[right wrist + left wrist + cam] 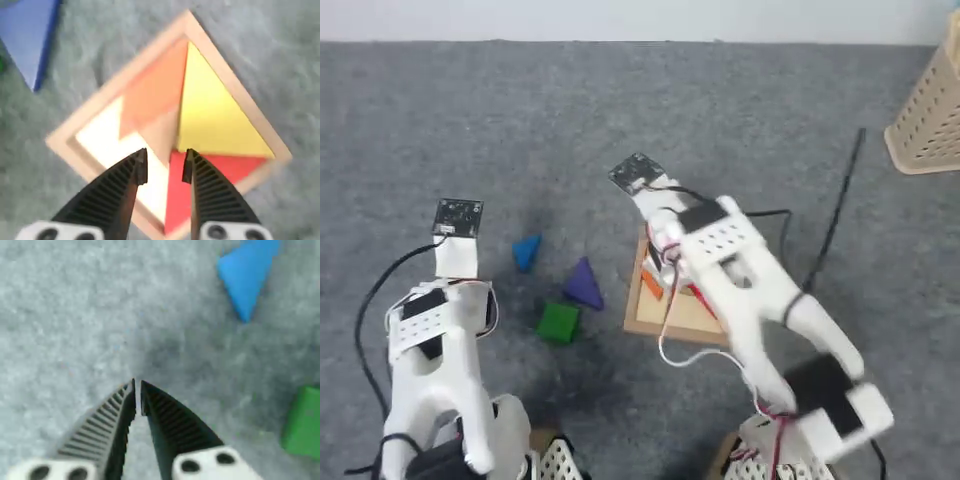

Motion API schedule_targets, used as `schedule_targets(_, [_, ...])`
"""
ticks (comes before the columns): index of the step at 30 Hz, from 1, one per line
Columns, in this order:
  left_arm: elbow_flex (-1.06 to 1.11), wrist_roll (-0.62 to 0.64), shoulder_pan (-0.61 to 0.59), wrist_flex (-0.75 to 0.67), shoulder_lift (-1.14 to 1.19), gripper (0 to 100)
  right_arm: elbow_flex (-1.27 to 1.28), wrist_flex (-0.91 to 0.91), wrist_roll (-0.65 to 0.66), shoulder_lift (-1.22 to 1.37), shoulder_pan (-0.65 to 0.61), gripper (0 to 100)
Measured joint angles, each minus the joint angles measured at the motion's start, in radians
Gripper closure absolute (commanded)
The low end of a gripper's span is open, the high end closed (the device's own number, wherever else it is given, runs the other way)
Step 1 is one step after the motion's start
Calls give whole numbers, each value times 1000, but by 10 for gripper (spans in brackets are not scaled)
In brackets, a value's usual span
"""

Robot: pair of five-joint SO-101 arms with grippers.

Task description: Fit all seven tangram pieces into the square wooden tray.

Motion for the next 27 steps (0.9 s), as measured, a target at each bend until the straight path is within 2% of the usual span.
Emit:
schedule_targets(8, [0, 0, -2, -2, -5, 983, -32, -43, -51, 140, -8, 870])
schedule_targets(13, [0, 0, -2, -2, -5, 983, -40, -43, -51, 163, -5, 930])
schedule_targets(16, [3, 0, -2, -2, -5, 983, -32, -44, -51, 164, -3, 932])
schedule_targets(27, [3, 0, -2, -2, -5, 983, 207, -55, 20, -74, -8, 920])
